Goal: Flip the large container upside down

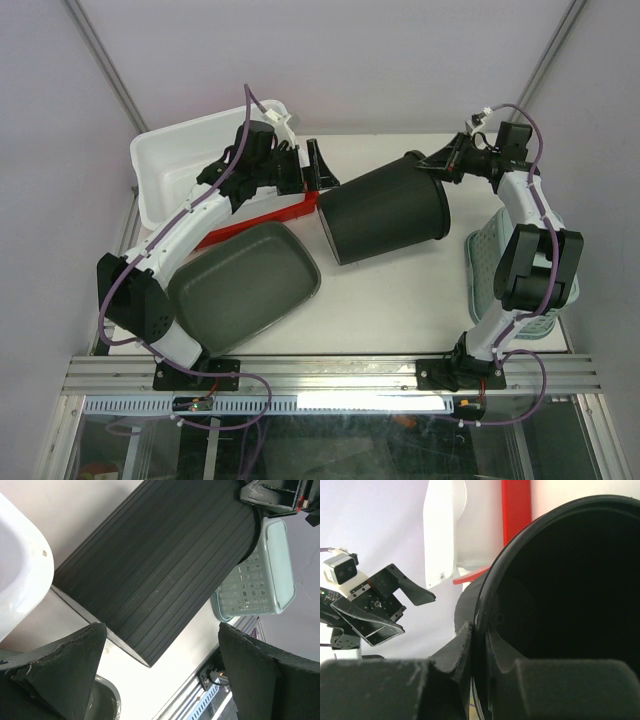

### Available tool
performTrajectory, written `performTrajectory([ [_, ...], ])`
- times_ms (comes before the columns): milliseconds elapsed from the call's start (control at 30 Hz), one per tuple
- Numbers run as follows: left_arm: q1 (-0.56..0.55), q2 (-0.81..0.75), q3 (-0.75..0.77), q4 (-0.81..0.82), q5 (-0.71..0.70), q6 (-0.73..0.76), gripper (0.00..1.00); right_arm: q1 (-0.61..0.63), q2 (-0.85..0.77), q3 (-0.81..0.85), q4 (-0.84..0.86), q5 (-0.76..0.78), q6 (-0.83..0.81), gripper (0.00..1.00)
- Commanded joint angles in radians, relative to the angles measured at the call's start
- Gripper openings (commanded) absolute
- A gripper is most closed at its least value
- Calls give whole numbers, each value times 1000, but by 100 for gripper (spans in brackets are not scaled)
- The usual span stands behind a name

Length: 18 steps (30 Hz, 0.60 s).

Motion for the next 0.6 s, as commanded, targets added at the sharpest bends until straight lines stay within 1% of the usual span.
performTrajectory([
  [0,2,-29,-14,61,47,-49,99,-1,-6,24,-86,43,-107,20],
  [67,2,-39,-37,60,65,-66,99,-1,-13,28,-109,69,-126,29],
  [167,2,-70,-80,60,104,-101,99,-1,-24,48,-162,103,-165,38],
  [300,1,-117,-145,71,123,-141,99,1,-46,80,-258,196,-238,48],
  [433,1,-125,-197,112,136,-175,99,1,-71,105,-311,290,-282,51],
  [567,1,-123,-248,218,173,-228,99,11,-103,140,-357,356,-312,53],
])
